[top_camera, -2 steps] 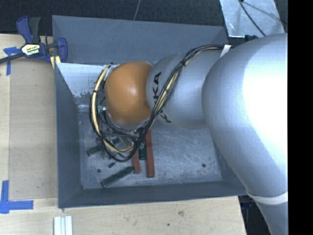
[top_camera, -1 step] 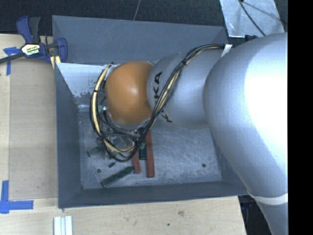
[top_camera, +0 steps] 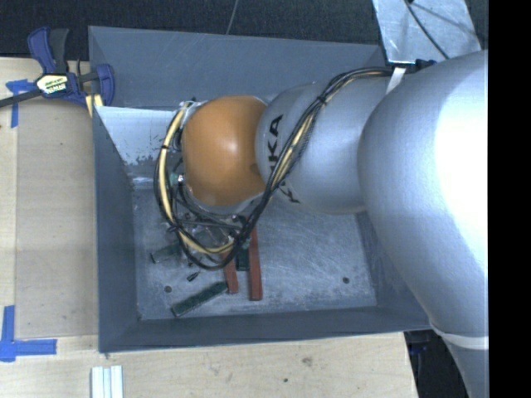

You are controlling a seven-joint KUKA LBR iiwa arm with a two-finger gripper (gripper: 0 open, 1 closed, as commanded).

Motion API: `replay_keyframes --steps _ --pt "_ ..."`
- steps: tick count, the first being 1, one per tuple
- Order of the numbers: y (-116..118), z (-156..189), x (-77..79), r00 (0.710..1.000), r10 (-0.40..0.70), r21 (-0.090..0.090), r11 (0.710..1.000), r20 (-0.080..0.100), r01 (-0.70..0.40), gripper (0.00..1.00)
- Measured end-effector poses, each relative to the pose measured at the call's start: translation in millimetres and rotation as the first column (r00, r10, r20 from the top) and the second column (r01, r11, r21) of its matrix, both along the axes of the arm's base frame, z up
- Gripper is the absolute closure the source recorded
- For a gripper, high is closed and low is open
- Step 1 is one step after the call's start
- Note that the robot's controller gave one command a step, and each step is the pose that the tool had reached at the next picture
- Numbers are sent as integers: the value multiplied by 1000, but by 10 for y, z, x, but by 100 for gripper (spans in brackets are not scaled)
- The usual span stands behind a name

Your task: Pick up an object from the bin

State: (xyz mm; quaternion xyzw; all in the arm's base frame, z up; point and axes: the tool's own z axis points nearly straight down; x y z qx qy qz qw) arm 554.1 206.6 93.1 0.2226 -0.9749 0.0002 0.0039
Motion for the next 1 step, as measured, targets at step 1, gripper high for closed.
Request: replay_keyframes --steps 1 --pt "8 204 24 1000 0 3 1000 8 0 100"
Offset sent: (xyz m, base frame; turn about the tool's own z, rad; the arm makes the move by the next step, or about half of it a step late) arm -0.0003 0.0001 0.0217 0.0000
